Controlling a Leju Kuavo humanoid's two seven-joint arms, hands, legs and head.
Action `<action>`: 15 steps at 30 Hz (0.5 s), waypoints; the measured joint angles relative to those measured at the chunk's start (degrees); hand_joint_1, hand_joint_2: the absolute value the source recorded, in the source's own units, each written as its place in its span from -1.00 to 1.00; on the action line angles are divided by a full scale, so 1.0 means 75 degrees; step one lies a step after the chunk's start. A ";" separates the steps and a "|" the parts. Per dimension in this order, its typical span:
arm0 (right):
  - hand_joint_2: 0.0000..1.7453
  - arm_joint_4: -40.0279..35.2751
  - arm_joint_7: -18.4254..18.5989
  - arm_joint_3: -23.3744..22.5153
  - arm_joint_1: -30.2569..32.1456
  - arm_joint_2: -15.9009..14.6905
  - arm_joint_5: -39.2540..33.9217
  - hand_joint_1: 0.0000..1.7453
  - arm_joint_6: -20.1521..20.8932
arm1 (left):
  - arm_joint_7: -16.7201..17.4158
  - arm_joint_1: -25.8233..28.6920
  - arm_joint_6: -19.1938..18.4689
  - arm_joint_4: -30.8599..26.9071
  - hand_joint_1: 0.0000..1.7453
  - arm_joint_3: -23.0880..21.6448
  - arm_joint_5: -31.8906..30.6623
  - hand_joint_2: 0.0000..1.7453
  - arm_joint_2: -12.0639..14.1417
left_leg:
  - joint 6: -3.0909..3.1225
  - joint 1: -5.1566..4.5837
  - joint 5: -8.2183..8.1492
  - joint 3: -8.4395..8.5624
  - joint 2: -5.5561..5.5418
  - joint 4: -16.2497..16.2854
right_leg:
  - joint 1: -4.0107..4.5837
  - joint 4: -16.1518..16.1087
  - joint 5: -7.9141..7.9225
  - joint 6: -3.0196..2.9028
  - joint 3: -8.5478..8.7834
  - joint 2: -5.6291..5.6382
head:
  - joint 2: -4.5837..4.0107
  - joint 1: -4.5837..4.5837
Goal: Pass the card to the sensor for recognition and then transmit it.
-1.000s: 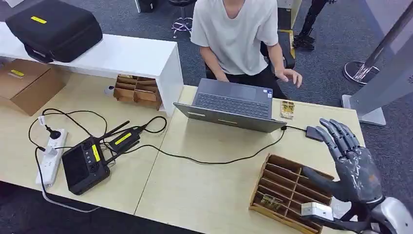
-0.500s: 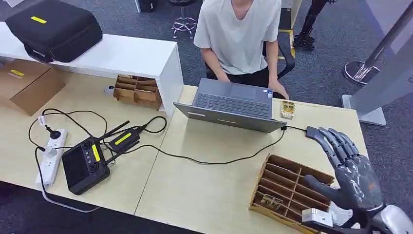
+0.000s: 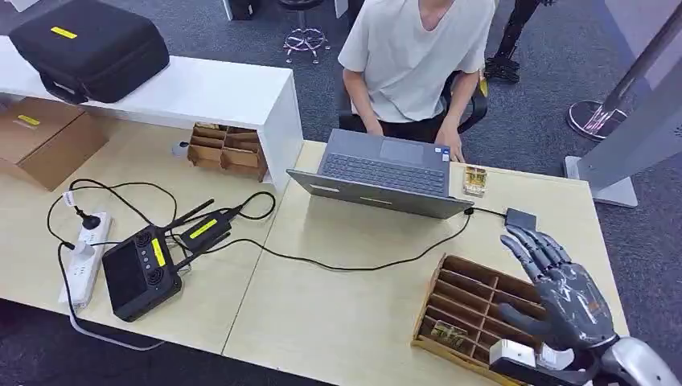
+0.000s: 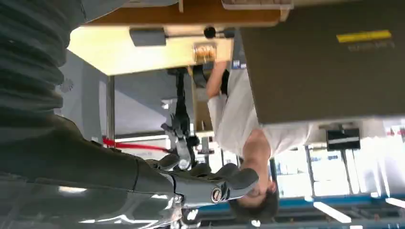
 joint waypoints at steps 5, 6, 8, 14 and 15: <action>1.00 0.0146 0.0134 0.0201 -0.0184 -0.0262 -0.0221 -1.00 0.0568 | 0.0003 0.0000 -0.0003 0.0000 -1.00 0.0000 0.0023 1.00 0.0000 | 0.0000 0.0000 0.0000 0.0000 0.0000 0.0000 | 0.0000 0.0000 0.0001 0.0000 0.0001 0.0000 | 0.0000 0.0003; 1.00 0.0166 0.0134 0.0239 -0.0217 -0.0300 -0.0242 -1.00 0.0605 | 0.0003 0.0000 -0.0006 0.0000 -1.00 0.0000 0.0023 1.00 0.0000 | 0.0000 0.0000 0.0000 0.0001 0.0001 0.0000 | 0.0000 0.0000 0.0001 0.0000 0.0001 0.0000 | 0.0000 0.0000; 1.00 0.0195 0.0134 0.0286 -0.0272 -0.0356 -0.0274 -1.00 0.0658 | 0.0003 0.0001 -0.0006 0.0000 -1.00 0.0000 0.0023 1.00 0.0000 | 0.0000 0.0000 0.0000 0.0000 0.0000 0.0000 | 0.0000 0.0000 0.0001 0.0000 0.0000 0.0000 | 0.0000 0.0000; 1.00 0.0271 0.0154 0.0469 -0.0397 -0.0443 -0.0341 -1.00 0.0713 | 0.0003 0.0000 -0.0009 0.0000 -1.00 0.0003 0.0026 1.00 0.0000 | 0.0000 0.0000 0.0000 0.0000 -0.0001 0.0000 | 0.0000 0.0000 0.0000 0.0000 0.0000 -0.0001 | 0.0000 0.0003; 1.00 0.0283 0.0154 0.0481 -0.0411 -0.0446 -0.0344 -1.00 0.0713 | 0.0003 0.0000 -0.0009 0.0000 -1.00 0.0003 0.0026 1.00 0.0000 | 0.0000 0.0000 0.0000 0.0000 0.0000 0.0000 | 0.0000 0.0000 0.0000 0.0000 -0.0001 0.0000 | 0.0000 0.0000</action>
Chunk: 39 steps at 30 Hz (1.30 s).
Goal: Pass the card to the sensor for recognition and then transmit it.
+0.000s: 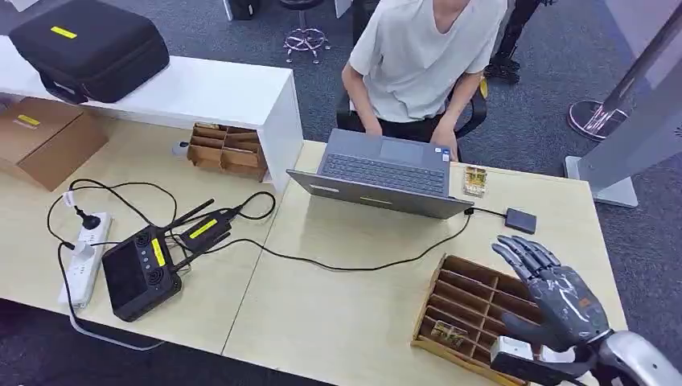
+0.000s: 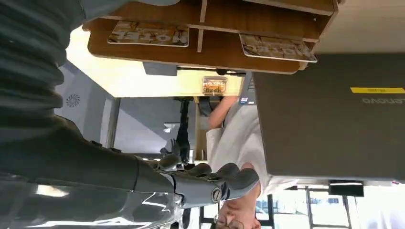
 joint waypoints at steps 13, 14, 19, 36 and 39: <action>1.00 0.0210 0.0111 0.0111 -0.0040 -0.0003 -0.0023 -1.00 -0.0029 | 0.0000 0.0000 -0.0003 0.0000 -1.00 0.0003 0.0000 1.00 0.0000 | 0.0000 -0.0001 0.0000 0.0000 0.0000 0.0000 | 0.0000 0.0000 0.0000 0.0000 0.0001 0.0000 | 0.0000 0.0000; 1.00 0.0236 0.0114 0.0111 -0.0040 -0.0003 -0.0026 -1.00 -0.0029 | 0.0000 0.0000 -0.0003 0.0000 -1.00 0.0003 0.0000 1.00 0.0000 | 0.0000 -0.0001 0.0000 0.0000 0.0000 0.0000 | 0.0000 0.0000 0.0000 0.0000 0.0001 0.0000 | 0.0000 0.0000; 1.00 0.0338 0.0119 0.0111 -0.0043 -0.0003 -0.0029 -1.00 -0.0038 | 0.0009 0.0001 -0.0003 0.0000 -1.00 0.0003 0.0000 1.00 -0.0009 | 0.0000 0.0000 0.0000 0.0000 -0.0001 0.0000 | 0.0000 0.0000 0.0000 0.0000 0.0001 0.0000 | 0.0000 0.0000; 1.00 0.0533 0.0184 0.0108 -0.0040 -0.0003 -0.0009 -1.00 -0.0096 | 0.0044 0.0000 -0.0003 0.0017 -1.00 0.0009 0.0018 1.00 -0.0012 | 0.0000 0.0000 0.0000 0.0000 -0.0001 0.0000 | 0.0000 0.0000 0.0000 0.0000 0.0000 0.0000 | 0.0000 0.0000; 1.00 0.0539 0.0184 0.0108 -0.0040 -0.0003 -0.0009 -1.00 -0.0099 | 0.0044 0.0000 -0.0003 0.0017 -1.00 0.0009 0.0017 1.00 -0.0012 | 0.0000 0.0000 0.0000 0.0000 0.0000 0.0000 | 0.0000 0.0000 0.0000 0.0000 0.0000 0.0000 | 0.0000 0.0000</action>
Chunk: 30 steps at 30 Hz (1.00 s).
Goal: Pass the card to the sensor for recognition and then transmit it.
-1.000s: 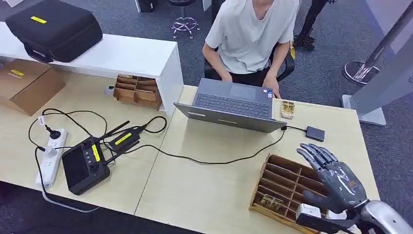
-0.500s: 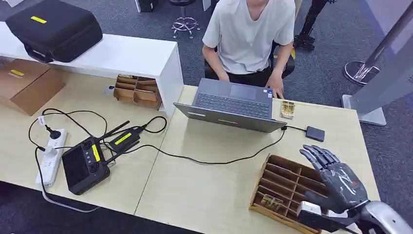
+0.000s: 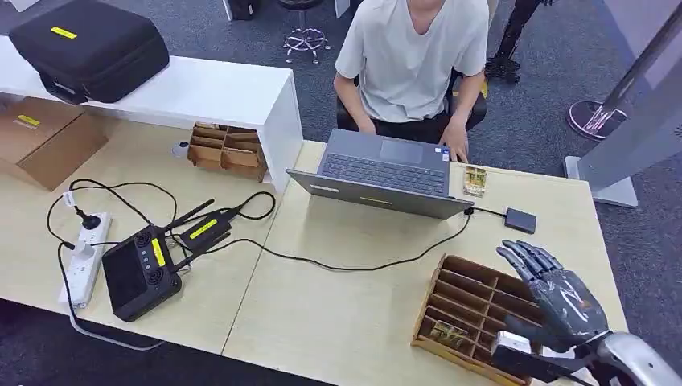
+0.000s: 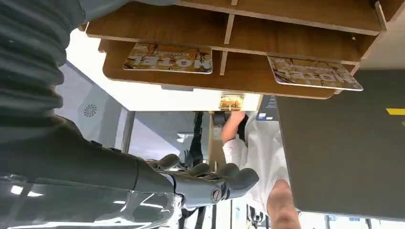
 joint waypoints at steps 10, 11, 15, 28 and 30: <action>1.00 0.0003 0.0000 0.0000 0.0001 0.0000 0.0000 -1.00 -0.0006 | 0.0000 0.0000 0.0000 0.0000 -1.00 0.0000 0.0006 1.00 -0.0003 | 0.0000 0.0000 0.0000 0.0000 0.0000 0.0000 | 0.0000 0.0000 0.0000 0.0000 0.0000 0.0000 | 0.0000 0.0000; 1.00 0.0009 0.0000 0.0000 0.0003 0.0000 0.0000 -1.00 -0.0006 | 0.0000 0.0000 0.0000 0.0000 -1.00 0.0003 0.0009 1.00 -0.0003 | 0.0000 0.0000 0.0000 0.0000 0.0000 0.0000 | 0.0000 0.0000 0.0000 0.0000 0.0000 0.0000 | 0.0000 0.0000; 1.00 0.0012 0.0000 -0.0003 0.0010 0.0000 0.0000 1.00 -0.0006 | 0.0000 0.0001 0.0000 0.0000 -1.00 0.0003 0.0026 1.00 -0.0003 | 0.0000 0.0000 0.0000 0.0000 0.0000 0.0000 | 0.0000 0.0000 0.0000 0.0000 0.0000 0.0000 | 0.0000 0.0000; 1.00 -0.0143 -0.0350 -0.0190 0.0247 -0.0041 -0.0426 1.00 0.0023 | -0.0015 0.0006 -0.0003 0.0000 -1.00 0.0087 0.0079 1.00 -0.0003 | 0.0000 0.0000 0.0000 0.0000 0.0000 0.0000 | 0.0000 0.0000 0.0000 0.0000 -0.0001 0.0000 | 0.0000 0.0000; 1.00 -0.0198 -0.0373 -0.0225 0.0291 -0.0067 -0.0455 1.00 0.0050 | -0.0029 0.0013 -0.0006 0.0000 -1.00 0.0099 0.0093 1.00 -0.0003 | 0.0000 0.0000 0.0000 0.0000 0.0002 0.0000 | 0.0000 0.0000 0.0000 0.0000 -0.0002 0.0001 | 0.0000 0.0000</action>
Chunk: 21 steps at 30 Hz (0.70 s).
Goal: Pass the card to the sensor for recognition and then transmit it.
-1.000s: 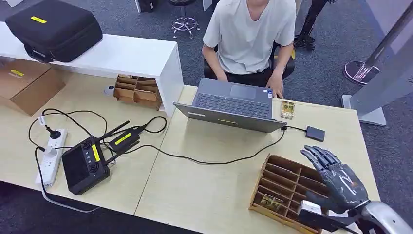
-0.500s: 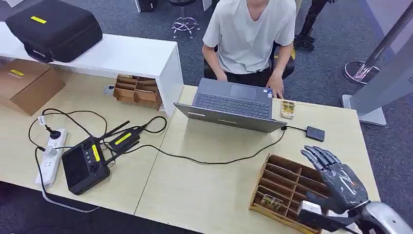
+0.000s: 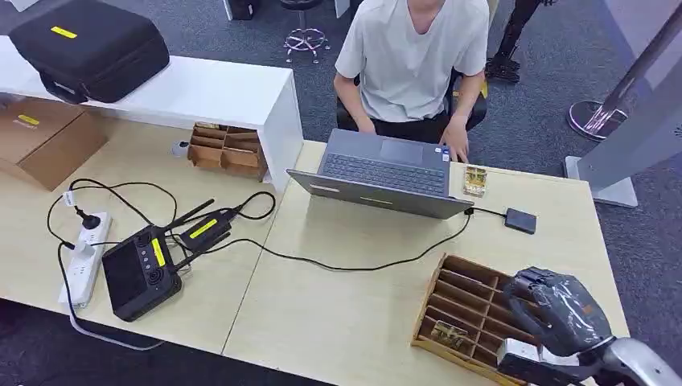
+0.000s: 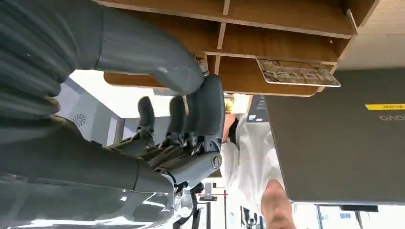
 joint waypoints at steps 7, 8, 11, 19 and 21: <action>1.00 -0.0096 -0.0076 -0.0157 0.0160 -0.0055 -0.0047 1.00 0.0035 | -0.0032 0.0004 0.0000 0.0000 -1.00 0.0012 0.0017 1.00 0.0000 | 0.0000 0.0000 0.0000 0.0000 -0.0001 0.0000 | 0.0000 0.0000 0.0000 0.0000 0.0000 0.0000 | 0.0000 0.0000; 1.00 -0.0108 -0.0093 -0.0175 0.0186 -0.0070 -0.0070 1.00 0.0035 | -0.0035 0.0004 0.0000 0.0000 -1.00 0.0012 0.0020 1.00 0.0000 | 0.0000 0.0000 0.0000 0.0001 -0.0001 0.0000 | 0.0000 0.0000 0.0000 0.0000 0.0000 0.0000 | 0.0000 0.0000; 1.00 -0.0140 -0.0111 -0.0201 0.0263 -0.0117 -0.0079 1.00 0.0035 | -0.0035 0.0005 0.0000 0.0000 -1.00 0.0012 0.0023 1.00 0.0000 | 0.0000 0.0000 0.0000 0.0000 -0.0001 0.0000 | 0.0000 0.0000 0.0000 0.0000 0.0001 -0.0001 | 0.0000 0.0000; 1.00 -0.0169 -0.0119 -0.0306 0.0346 -0.0157 -0.0082 1.00 0.0035 | -0.0035 0.0004 0.0000 0.0003 -1.00 0.0012 0.0023 1.00 0.0000 | 0.0000 0.0000 0.0000 0.0000 0.0000 0.0000 | 0.0000 0.0000 0.0000 0.0000 0.0000 0.0000 | 0.0000 0.0003; 1.00 -0.0175 -0.0119 -0.0309 0.0357 -0.0175 -0.0079 1.00 0.0035 | -0.0035 0.0006 0.0000 0.0003 -1.00 0.0012 0.0023 1.00 0.0000 | 0.0000 0.0000 0.0000 0.0000 0.0000 0.0000 | 0.0000 0.0000 0.0000 0.0000 0.0000 0.0000 | 0.0000 0.0003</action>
